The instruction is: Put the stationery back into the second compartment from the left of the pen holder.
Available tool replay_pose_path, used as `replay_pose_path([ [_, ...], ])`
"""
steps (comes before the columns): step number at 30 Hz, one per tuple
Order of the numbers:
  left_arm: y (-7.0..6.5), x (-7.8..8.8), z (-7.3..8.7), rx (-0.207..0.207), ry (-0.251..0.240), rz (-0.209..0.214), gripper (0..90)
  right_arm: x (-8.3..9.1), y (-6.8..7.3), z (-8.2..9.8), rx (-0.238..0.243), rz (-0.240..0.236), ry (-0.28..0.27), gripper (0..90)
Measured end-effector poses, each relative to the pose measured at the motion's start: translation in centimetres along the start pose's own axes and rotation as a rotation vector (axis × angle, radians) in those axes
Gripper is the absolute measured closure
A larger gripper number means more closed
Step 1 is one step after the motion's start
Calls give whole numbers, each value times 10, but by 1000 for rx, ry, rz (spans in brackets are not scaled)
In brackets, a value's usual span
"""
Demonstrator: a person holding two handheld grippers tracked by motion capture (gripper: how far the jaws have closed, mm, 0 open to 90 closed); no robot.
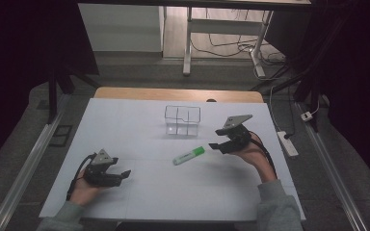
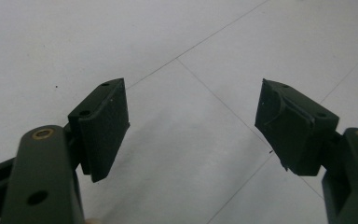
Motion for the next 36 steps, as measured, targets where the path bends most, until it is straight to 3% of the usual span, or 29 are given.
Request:
replay_pose_path([
  [4, 0, 0, 1, -3, 5, 1, 249, -11, 7, -3, 79, -16, 48, 343],
  [9, -2, 0, 1, -5, 6, 0, 249, -22, 14, -7, 127, -47, 74, 352],
  [13, -2, 1, 1, -5, 7, -2, 249, -34, 18, -11, 184, -67, 124, 351],
  [17, -1, 1, 2, -4, 9, -3, 248, -49, 25, -13, 232, -117, 174, 341],
  [30, -1, 4, 5, -2, 12, -11, 248, -74, 35, -8, 346, -192, 275, 302],
  [36, 0, 4, 7, 2, 17, -15, 248, -80, 35, -2, 365, -207, 323, 318],
])
Point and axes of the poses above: each handheld gripper's, and its own axes: x roughly backward along the jaws, z roughly out of its underside, y roughly to its left, the point moved 10 cm from there along -x, roughly forward along the jaws, and after that the axes turned 3 degrees about -z, right-handed, at the moved point
